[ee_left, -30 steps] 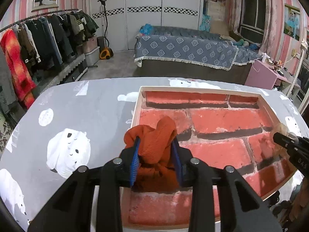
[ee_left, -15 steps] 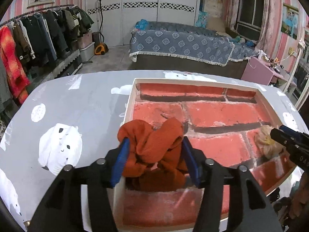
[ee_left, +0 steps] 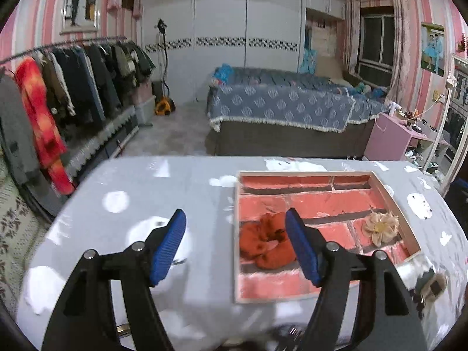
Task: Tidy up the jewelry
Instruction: 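Carry both items into the brick tray and open both tools to release them, then withdraw both tools from the tray back over the remaining items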
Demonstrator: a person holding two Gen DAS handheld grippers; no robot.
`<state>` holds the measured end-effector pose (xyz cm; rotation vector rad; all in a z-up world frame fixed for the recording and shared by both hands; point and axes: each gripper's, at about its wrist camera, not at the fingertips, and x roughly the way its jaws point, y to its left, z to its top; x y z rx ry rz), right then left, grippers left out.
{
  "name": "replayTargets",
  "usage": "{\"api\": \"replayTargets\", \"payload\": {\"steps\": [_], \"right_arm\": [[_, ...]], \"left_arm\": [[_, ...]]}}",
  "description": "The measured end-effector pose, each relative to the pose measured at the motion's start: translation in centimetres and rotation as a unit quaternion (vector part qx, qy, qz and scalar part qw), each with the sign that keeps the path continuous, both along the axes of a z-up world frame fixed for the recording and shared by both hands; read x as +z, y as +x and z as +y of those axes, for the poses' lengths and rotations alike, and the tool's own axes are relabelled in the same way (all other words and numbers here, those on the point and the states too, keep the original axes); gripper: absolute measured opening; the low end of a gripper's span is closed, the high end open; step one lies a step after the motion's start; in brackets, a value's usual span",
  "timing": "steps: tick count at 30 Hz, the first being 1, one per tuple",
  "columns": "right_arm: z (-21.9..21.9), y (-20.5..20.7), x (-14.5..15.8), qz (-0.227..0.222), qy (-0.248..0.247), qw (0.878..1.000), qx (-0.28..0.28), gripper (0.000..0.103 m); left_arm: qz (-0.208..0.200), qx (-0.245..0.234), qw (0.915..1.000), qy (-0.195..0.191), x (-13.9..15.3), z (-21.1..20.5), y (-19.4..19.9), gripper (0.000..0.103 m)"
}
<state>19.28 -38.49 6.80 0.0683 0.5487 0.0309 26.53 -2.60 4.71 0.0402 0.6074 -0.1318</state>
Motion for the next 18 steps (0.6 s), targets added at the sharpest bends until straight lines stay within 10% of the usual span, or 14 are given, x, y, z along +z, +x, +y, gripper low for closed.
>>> {"api": "replayTargets", "payload": {"steps": [6,18], "right_arm": [[-1.0,-7.2,1.0,-0.028,-0.009,1.0,0.0,0.06],[-0.5,-18.9,-6.2,-0.021,0.003,0.999,-0.032,0.061]], "left_arm": [[-0.021,0.02,0.9995,0.011,-0.2,3.7,-7.3,0.071],[-0.035,0.048,0.9982,-0.011,-7.1,4.8,-20.1,0.071]]}}
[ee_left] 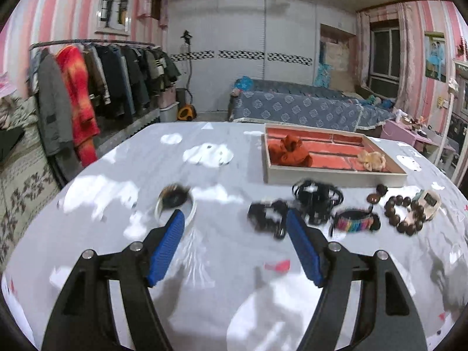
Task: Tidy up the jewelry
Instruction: 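Withdraw both tools from the tray back over the remaining items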
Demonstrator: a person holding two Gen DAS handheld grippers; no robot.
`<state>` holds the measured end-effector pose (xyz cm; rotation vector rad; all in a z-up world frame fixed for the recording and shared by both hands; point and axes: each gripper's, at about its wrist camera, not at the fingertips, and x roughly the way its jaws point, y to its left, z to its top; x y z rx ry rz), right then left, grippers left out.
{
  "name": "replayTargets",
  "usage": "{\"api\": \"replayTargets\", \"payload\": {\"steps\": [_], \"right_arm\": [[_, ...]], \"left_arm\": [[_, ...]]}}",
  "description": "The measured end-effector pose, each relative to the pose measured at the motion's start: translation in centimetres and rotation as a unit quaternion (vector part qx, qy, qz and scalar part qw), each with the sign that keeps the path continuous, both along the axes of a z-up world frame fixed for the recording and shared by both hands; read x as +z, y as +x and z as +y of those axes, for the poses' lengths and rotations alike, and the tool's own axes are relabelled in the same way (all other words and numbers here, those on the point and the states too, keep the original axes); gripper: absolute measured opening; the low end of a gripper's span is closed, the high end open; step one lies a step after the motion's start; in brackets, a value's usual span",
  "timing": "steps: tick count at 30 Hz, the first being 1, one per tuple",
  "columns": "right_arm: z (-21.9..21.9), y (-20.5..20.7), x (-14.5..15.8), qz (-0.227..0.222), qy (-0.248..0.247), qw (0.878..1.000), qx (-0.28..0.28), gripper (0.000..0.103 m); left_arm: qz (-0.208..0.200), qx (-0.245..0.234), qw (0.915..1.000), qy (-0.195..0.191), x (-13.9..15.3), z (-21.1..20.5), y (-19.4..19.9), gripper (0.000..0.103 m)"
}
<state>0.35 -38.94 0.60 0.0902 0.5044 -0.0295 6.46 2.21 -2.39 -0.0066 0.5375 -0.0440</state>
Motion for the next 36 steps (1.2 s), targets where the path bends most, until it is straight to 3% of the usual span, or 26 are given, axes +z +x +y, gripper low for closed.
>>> {"api": "replayTargets", "payload": {"steps": [4,19,34,36], "right_arm": [[1.0,-0.8,-1.6,0.022,-0.011,1.0,0.005,0.061],[1.7,-0.2,-3.1,0.036,-0.009,0.999,0.015,0.061],[1.8,0.3,-3.4,0.042,-0.007,0.999,0.012,0.061],[1.8,0.5,-3.4,0.042,-0.006,0.999,0.011,0.06]], "left_arm": [[-0.006,-0.002,0.9998,-0.021,-0.4,0.3,-1.4,0.072],[-0.007,-0.001,0.9999,0.008,-0.7,0.0,-1.5,0.075],[-0.004,-0.016,0.9999,0.0,-0.3,-1.1,-0.7,0.075],[0.003,-0.021,0.9997,0.012,-0.1,-2.1,-0.1,0.075]]}}
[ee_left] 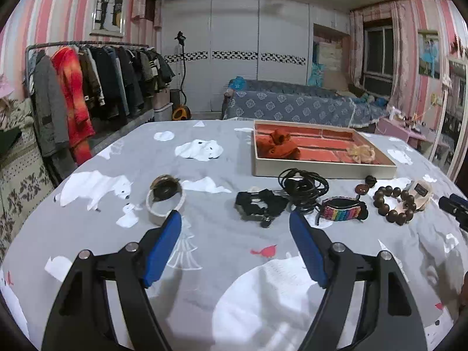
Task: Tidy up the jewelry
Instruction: 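Withdraw both tools from the tray back over the remaining items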
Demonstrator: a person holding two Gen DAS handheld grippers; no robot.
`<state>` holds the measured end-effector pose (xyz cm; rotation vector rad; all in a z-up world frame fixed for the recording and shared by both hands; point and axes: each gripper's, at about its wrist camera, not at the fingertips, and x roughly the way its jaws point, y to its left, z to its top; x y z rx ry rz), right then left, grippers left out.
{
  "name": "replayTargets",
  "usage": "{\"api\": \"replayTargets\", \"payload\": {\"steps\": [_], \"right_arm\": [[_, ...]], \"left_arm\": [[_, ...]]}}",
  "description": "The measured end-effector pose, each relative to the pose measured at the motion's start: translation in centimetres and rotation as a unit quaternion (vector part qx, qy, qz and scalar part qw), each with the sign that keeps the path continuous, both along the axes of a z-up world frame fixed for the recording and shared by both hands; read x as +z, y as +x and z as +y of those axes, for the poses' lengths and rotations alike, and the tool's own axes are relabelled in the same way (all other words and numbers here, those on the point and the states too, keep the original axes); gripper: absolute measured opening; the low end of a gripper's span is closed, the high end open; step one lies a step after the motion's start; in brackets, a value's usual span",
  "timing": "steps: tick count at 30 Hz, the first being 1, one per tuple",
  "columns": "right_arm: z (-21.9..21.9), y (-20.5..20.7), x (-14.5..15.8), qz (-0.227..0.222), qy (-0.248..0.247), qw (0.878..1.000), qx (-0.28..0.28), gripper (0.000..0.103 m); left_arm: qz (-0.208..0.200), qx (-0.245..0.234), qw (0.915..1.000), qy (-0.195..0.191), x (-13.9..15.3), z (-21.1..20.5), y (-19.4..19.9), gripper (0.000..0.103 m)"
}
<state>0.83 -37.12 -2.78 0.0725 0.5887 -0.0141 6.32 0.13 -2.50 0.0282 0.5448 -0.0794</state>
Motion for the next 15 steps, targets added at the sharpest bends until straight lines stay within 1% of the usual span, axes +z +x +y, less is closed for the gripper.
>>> {"api": "replayTargets", "payload": {"steps": [4,8,12,15], "right_arm": [[0.2,0.9,0.0,0.004,-0.002,1.0,0.001,0.06],[0.7,2.0,0.1,0.007,-0.009,1.0,0.007,0.06],[0.9,3.2,0.6,0.006,-0.014,1.0,0.015,0.06],[0.8,4.1,0.8,0.005,-0.013,1.0,0.017,0.06]], "left_arm": [[0.009,-0.021,0.9997,0.007,0.1,-2.1,1.0,0.075],[0.006,-0.042,0.9991,0.005,0.6,-4.1,2.3,0.075],[0.003,-0.048,0.9988,0.003,1.1,-4.9,3.9,0.075],[0.008,-0.045,0.999,-0.001,1.3,-4.8,5.4,0.075]]}}
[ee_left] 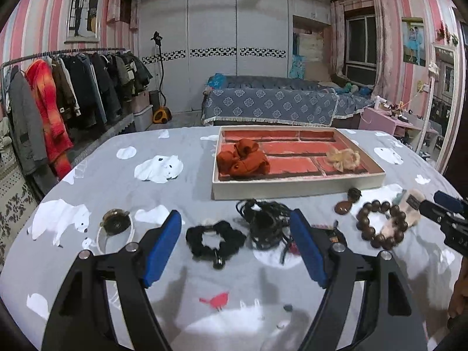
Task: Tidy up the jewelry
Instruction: 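Withdraw both tools from the tray back over the remaining items, then grasp the black cable with the left tool while the right tool grasps the wooden bead bracelet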
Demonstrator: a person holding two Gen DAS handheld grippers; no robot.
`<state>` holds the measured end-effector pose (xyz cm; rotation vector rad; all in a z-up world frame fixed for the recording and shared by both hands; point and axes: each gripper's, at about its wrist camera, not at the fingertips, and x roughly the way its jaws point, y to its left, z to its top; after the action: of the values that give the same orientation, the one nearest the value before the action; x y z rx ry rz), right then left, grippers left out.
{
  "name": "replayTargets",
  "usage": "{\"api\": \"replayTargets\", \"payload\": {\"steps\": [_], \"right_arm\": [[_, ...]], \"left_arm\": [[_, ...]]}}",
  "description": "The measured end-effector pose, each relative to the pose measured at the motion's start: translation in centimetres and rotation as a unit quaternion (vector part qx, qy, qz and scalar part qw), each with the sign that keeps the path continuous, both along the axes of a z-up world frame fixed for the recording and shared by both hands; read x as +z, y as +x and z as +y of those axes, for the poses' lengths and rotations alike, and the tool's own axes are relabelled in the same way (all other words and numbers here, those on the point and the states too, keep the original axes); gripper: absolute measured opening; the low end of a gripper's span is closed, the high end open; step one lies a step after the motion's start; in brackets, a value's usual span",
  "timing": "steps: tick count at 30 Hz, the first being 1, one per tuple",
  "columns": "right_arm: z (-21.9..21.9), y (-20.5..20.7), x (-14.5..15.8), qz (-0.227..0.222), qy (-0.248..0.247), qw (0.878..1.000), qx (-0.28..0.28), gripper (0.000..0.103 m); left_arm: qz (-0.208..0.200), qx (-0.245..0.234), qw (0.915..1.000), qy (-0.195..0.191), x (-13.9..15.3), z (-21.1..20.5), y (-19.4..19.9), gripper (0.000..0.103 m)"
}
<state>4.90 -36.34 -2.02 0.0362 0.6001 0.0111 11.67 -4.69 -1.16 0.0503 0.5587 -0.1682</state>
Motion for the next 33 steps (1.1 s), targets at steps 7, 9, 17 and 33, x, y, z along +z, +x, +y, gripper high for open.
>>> {"api": "replayTargets", "payload": {"steps": [7,9,17,33], "right_arm": [[0.1,0.8,-0.3,0.007,0.004,1.0,0.002,0.06],[0.0,1.0,-0.6,0.012,0.004,1.0,0.002,0.06],[-0.3,1.8,-1.5,0.029,0.01,1.0,-0.006,0.06],[-0.4,2.9,-2.3,0.039,0.013,0.999,-0.004,0.06]], "left_arm": [[0.018,0.011,0.9998,0.005,-1.1,1.4,0.6,0.075],[0.028,0.018,0.9994,0.008,-1.7,1.9,0.9,0.075],[0.046,0.028,0.9985,0.008,-2.5,2.5,2.1,0.075],[0.065,-0.027,0.9973,-0.021,-3.2,-0.7,3.2,0.075]]}}
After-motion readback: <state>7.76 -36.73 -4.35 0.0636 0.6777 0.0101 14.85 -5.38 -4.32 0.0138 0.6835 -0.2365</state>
